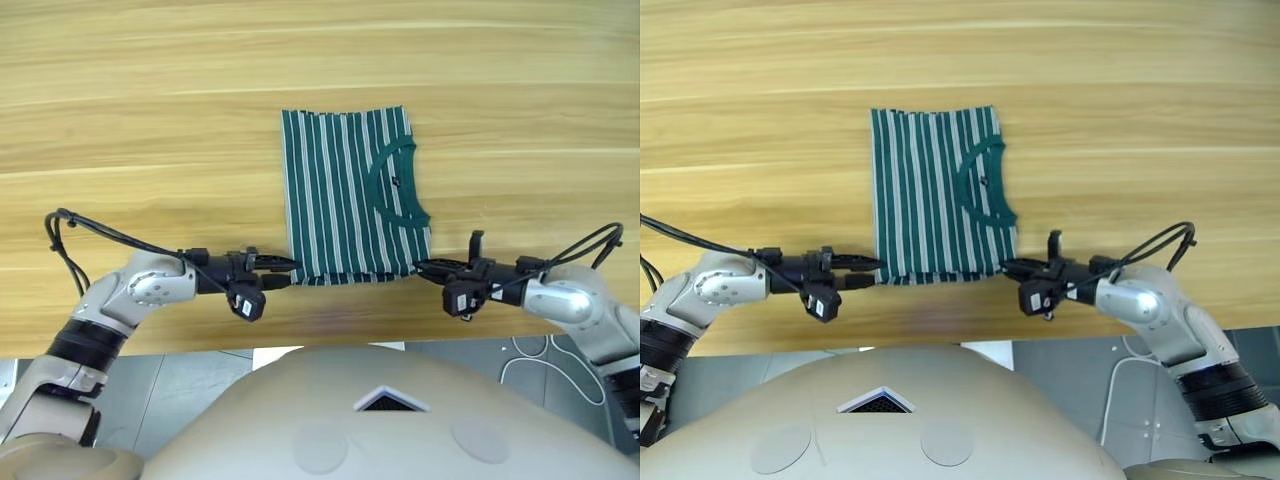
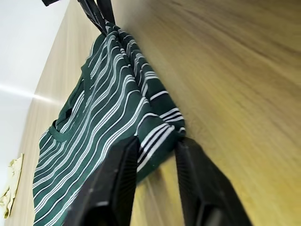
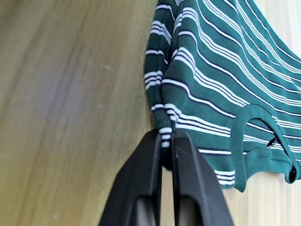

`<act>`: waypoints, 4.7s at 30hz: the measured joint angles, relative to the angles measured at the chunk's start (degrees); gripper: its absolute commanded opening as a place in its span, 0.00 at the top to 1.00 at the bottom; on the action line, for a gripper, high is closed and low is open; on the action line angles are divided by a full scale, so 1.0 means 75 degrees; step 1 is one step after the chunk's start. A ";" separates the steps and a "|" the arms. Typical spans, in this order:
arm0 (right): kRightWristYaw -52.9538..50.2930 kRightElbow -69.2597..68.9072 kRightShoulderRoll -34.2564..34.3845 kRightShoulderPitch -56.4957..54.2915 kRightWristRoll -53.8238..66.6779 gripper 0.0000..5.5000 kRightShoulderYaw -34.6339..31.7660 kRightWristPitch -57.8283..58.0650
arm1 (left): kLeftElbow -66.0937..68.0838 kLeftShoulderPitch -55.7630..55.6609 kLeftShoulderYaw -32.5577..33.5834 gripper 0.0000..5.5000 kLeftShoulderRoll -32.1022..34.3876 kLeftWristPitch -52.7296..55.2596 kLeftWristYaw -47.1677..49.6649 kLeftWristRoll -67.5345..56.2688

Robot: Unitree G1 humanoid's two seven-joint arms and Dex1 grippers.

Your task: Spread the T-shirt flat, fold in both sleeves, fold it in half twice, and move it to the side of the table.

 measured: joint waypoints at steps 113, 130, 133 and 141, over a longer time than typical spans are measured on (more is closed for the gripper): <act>-0.2982 0.6175 0.5258 -0.6316 -0.0770 0.02 0.1737 0.1775 | 0.4015 -0.2382 0.1857 0.02 -0.3345 0.3014 0.0788 -0.2183; -0.3565 0.8204 0.4750 -0.7164 -0.0446 0.02 0.0607 0.1298 | 0.4535 -0.2678 0.1642 0.02 -0.3342 0.2668 0.1116 -0.2183; -0.4114 0.8782 0.4584 -0.7435 -0.0437 0.02 0.0356 0.1159 | 0.4658 -0.2737 0.1634 0.02 -0.3342 0.2569 0.1136 -0.2184; -0.4034 0.7406 0.4916 -0.7293 0.0923 0.02 -0.0393 -0.0764 | 0.4774 -0.2791 0.1884 0.02 -0.3455 0.2793 0.0905 -0.2714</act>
